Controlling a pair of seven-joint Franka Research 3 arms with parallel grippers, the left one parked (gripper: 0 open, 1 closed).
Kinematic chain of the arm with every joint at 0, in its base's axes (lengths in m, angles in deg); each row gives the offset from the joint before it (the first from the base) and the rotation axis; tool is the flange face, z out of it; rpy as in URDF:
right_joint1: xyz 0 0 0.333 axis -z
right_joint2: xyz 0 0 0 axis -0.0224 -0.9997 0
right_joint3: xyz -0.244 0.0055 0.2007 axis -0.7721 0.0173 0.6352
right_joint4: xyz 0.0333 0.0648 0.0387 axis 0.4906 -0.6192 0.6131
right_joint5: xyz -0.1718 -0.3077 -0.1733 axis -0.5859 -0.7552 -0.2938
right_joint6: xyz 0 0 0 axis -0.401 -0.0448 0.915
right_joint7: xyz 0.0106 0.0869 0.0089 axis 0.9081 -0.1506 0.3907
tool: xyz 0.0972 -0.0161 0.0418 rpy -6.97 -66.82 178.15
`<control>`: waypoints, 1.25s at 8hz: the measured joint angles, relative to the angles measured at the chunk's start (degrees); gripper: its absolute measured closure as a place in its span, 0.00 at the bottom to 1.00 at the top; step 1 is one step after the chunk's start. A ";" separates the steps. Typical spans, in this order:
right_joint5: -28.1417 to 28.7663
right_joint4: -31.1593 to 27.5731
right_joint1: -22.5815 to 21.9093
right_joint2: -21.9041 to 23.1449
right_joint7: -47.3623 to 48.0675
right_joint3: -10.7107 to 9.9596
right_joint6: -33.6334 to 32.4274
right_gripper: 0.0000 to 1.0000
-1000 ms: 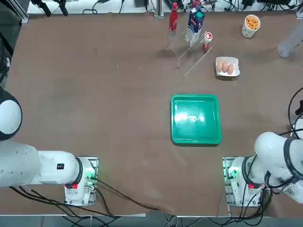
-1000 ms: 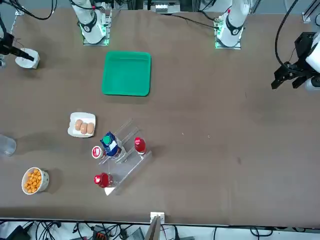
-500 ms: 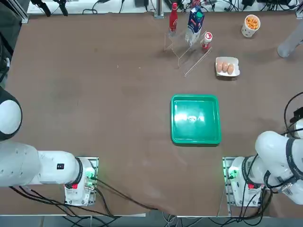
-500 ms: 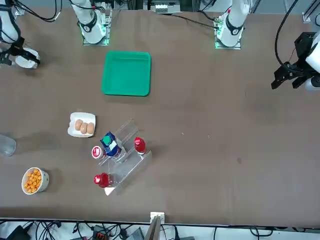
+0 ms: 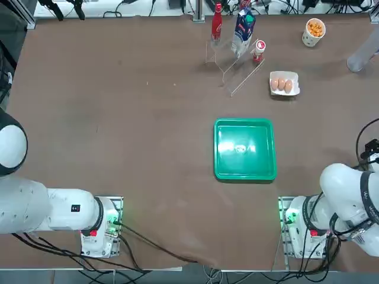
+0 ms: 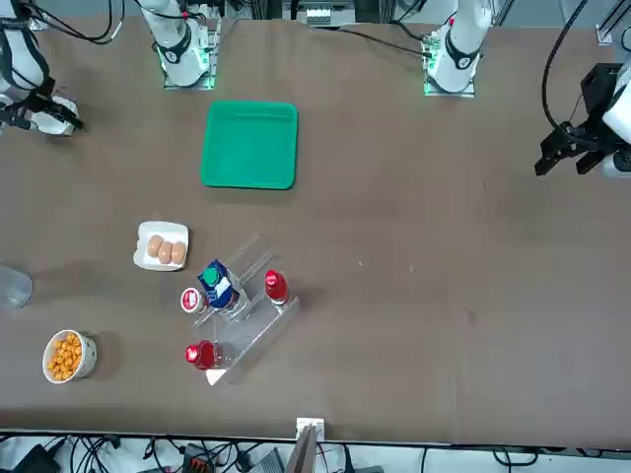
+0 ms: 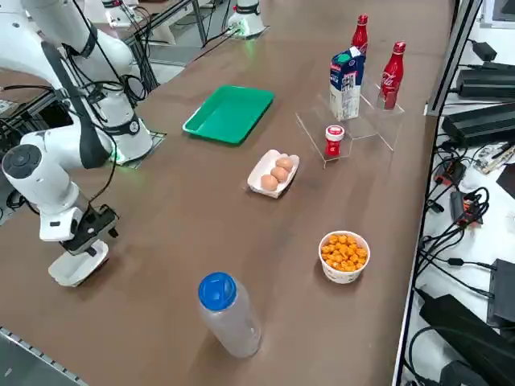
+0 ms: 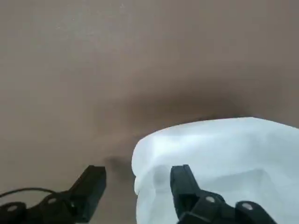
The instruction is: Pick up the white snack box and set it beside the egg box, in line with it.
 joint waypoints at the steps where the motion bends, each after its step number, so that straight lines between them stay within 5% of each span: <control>1: 0.00 0.01 0.22 -0.30 0.00 0.00 0.47 0.41; 4: 0.00 0.28 1.18 -0.36 -0.39 0.01 0.62 0.93; 7: -0.04 0.86 2.39 -0.13 -2.42 0.16 -0.67 0.98; 10: -0.04 7.77 0.97 6.54 -2.24 2.66 -21.35 0.98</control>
